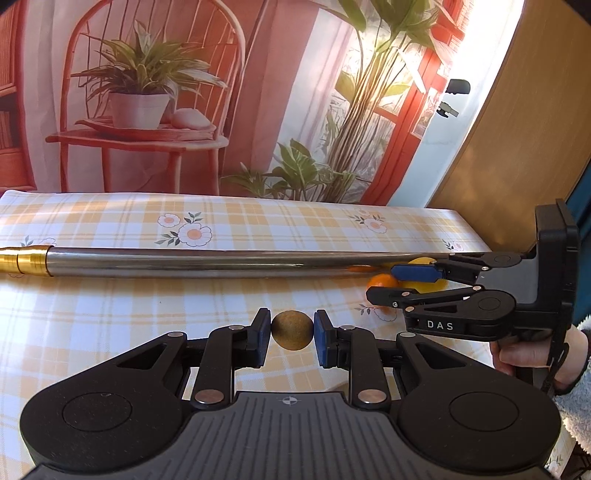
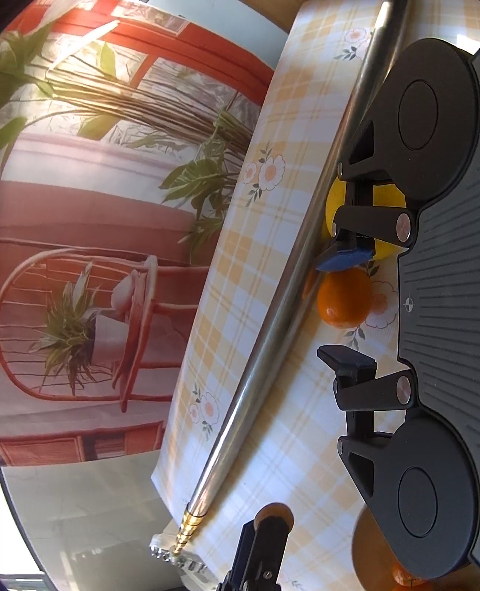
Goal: Organize fruits
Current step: 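Grasp the small brown kiwi with the left tool while the right tool grasps a mandarin, then carry both fruits over the plate and open the right tool to drop the mandarin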
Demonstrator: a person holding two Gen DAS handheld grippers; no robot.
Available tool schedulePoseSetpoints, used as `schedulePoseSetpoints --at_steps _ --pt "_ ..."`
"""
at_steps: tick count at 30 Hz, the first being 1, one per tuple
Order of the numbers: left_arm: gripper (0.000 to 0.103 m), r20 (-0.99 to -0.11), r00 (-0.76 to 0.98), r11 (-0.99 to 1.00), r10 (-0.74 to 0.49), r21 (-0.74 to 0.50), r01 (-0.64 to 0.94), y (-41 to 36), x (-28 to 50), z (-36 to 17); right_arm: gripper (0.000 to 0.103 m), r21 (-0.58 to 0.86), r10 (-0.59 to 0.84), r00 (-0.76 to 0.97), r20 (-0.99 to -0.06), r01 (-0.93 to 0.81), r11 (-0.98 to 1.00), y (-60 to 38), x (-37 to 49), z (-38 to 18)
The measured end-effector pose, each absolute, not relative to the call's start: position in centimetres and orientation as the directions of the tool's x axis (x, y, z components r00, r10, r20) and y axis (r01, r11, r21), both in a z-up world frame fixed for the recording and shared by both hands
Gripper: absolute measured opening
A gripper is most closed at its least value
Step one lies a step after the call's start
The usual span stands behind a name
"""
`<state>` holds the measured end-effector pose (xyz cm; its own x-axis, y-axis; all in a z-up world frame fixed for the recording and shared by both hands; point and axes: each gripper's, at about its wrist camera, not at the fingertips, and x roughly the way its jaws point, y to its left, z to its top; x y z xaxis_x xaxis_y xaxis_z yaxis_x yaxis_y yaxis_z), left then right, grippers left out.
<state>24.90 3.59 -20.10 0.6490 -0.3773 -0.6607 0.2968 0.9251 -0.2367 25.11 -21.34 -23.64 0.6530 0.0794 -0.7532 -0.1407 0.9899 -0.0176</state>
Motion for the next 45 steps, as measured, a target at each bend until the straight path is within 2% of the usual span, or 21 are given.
schedulePoseSetpoints --at_steps 8,15,33,41,45 --pt "0.026 -0.644 0.66 0.92 -0.387 -0.228 0.317 3.9 23.1 -20.1 0.039 -0.179 -0.014 0.588 -0.808 -0.223 0.958 -19.0 26.1 -24.5" --pt "0.026 -0.642 0.652 0.913 -0.403 -0.231 0.336 3.9 21.8 -20.3 0.036 -0.17 -0.021 0.579 -0.815 -0.205 0.964 -18.9 26.4 -24.5" --pt "0.027 -0.637 0.635 0.888 -0.436 -0.189 0.42 4.0 16.1 -19.4 0.036 0.198 0.182 0.709 -0.681 -0.061 0.978 -21.4 16.4 -19.3" --pt "0.027 -0.642 0.627 0.874 -0.44 -0.146 0.464 2.6 12.5 -19.9 0.036 0.264 0.218 0.753 -0.621 -0.061 0.963 -21.5 10.4 -18.0" --pt "0.027 -0.648 0.622 0.871 -0.439 -0.139 0.47 2.2 11.6 -20.2 0.036 0.245 0.214 0.76 -0.614 -0.075 0.967 -20.6 8.0 -17.7"
